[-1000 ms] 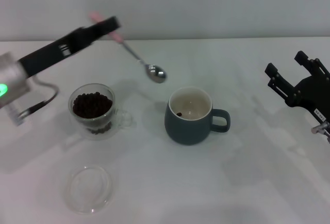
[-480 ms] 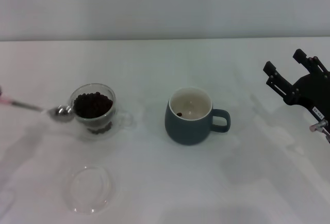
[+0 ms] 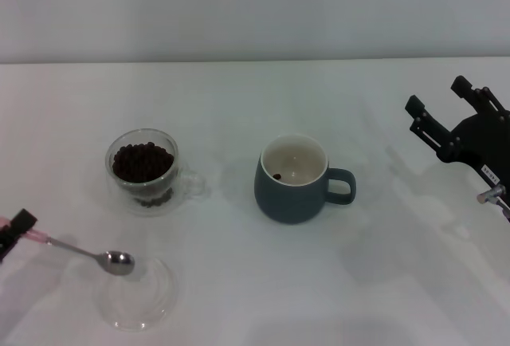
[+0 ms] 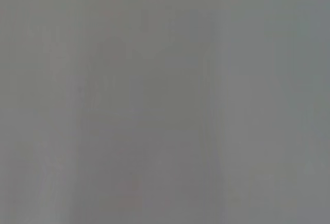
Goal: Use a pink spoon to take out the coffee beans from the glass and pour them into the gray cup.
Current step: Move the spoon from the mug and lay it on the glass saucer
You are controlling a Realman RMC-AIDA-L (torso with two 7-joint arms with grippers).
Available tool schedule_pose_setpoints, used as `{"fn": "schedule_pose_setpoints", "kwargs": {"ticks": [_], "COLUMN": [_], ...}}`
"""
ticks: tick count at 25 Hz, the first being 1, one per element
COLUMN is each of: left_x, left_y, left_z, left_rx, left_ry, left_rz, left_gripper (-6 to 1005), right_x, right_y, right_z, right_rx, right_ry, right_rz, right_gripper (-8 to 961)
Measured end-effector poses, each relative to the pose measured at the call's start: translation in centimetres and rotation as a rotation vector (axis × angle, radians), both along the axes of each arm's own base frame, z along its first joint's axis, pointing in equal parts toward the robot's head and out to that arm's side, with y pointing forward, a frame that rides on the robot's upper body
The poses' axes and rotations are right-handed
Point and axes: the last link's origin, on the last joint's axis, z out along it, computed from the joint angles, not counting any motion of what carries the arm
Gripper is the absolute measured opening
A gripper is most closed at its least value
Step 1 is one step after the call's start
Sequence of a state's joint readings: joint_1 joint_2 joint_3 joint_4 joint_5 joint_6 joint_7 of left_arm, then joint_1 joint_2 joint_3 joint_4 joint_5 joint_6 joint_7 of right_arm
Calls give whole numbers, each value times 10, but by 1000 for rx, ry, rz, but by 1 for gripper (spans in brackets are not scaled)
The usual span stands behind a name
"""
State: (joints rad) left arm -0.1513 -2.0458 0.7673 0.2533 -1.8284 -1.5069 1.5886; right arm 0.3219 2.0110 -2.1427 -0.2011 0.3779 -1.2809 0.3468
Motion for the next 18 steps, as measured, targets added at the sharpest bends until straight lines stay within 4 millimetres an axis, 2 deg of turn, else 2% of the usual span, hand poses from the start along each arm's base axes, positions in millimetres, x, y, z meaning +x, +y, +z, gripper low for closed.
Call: {"fn": "schedule_pose_setpoints", "kwargs": {"ticks": [5, 12, 18], "left_x": [-4, 2, 2], "left_y": [2, 14, 20], "left_z": [-5, -22, -27], "left_rx": [-19, -108, -134], "left_ry": [55, 100, 110], "left_rz": [11, -6, 4], "left_gripper": [133, 134, 144], "right_x": [3, 6, 7], "right_y": [-3, -5, -6], "right_z": [0, 0, 0], "right_rx": [-2, -3, -3], "right_ry": [-4, -8, -10], "right_rz": [-10, -20, -23], "right_gripper": [848, 848, 848]}}
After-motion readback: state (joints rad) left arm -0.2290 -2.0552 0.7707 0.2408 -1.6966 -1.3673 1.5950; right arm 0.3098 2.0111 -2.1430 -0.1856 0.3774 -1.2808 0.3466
